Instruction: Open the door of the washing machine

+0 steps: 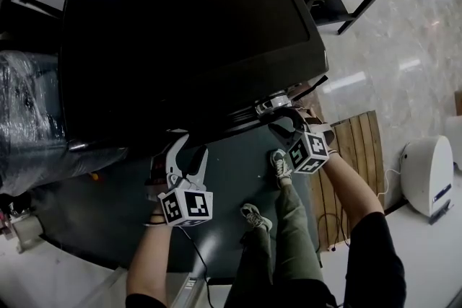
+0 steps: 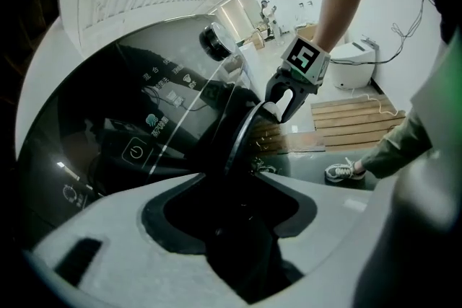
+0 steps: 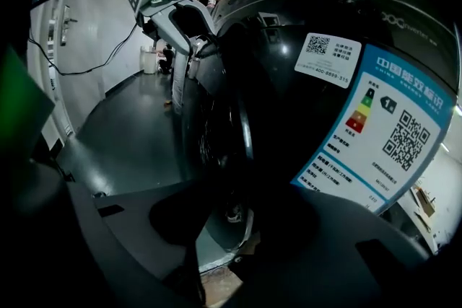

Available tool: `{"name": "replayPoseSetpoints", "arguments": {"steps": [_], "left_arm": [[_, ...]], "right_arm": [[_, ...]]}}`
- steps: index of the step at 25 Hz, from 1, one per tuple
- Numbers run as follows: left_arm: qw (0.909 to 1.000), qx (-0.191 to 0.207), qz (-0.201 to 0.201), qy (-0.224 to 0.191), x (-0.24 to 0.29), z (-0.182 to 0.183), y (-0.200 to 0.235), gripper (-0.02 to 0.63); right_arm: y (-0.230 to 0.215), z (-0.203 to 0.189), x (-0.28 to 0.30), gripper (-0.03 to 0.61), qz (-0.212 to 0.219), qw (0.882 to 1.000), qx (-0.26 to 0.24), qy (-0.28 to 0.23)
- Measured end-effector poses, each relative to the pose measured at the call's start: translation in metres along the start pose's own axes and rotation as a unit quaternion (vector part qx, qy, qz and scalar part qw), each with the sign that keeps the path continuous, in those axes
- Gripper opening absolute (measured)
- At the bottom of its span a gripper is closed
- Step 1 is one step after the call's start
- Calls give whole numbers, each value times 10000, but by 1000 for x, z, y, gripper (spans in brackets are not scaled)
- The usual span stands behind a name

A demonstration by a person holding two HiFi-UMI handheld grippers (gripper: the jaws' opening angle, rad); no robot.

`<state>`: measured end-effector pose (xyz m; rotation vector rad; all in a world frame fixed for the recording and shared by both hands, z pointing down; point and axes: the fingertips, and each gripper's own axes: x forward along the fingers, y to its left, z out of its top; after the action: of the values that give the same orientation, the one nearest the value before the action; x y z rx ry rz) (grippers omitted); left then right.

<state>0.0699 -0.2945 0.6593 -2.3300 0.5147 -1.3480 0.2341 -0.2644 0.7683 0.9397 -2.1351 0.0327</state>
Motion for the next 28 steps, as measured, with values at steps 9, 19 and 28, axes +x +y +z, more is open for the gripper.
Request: {"name": "replayPoseSetpoints", "arguments": {"steps": [9,19,28], "left_arm": [[9996,-270,-45,24,-1,2,2,175],[9987,-498,-83,0,-5,2,3,164],[9977,-644,-163,-113,-8,4,1,158]], "right_arm": [[-1,0,1,170,-54,9995,293,44],[0,1,-1,173,-267,9986,450,41],[1,2,-4,176,-363,9976,571,168]]}}
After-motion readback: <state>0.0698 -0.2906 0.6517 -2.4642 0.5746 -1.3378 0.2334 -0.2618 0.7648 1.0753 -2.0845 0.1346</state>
